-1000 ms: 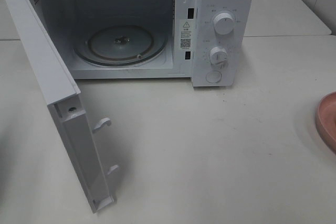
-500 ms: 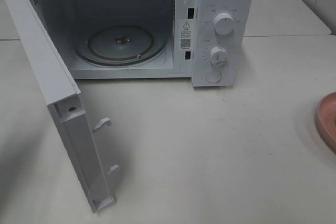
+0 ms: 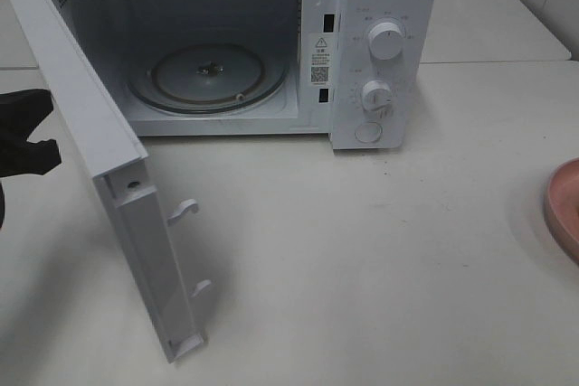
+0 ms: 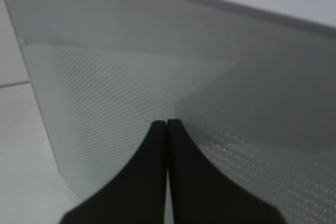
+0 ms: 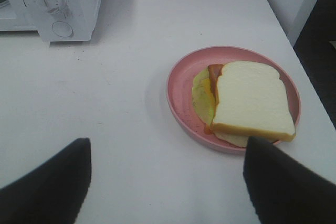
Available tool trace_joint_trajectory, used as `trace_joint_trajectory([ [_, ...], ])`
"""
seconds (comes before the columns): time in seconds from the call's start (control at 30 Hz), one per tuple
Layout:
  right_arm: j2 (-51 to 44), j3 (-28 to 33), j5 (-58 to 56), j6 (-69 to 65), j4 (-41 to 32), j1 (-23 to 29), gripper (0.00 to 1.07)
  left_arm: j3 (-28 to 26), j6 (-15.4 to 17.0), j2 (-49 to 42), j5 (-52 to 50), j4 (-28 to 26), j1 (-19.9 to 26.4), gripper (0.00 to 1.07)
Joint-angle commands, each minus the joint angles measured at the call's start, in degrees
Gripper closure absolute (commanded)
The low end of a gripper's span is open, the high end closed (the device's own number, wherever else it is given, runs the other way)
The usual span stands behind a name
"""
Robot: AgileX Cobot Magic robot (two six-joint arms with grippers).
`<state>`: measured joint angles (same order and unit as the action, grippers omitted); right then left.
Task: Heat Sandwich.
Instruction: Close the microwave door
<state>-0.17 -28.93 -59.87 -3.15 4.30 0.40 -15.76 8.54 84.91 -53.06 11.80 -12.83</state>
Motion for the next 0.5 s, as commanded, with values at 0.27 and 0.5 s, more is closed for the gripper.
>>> trace_joint_trajectory([
  [0.27, -1.6, 0.1, 0.3, 0.4, -0.2, -0.4, 0.31, -3.7, -9.6, 6.3, -2.9, -19.1, -13.3, 1.06],
  [0.5, -1.6, 0.1, 0.3, 0.4, -0.2, -0.4, 0.31, -8.1, -11.4, 8.8, -2.8, -24.0, -18.2, 1.06],
])
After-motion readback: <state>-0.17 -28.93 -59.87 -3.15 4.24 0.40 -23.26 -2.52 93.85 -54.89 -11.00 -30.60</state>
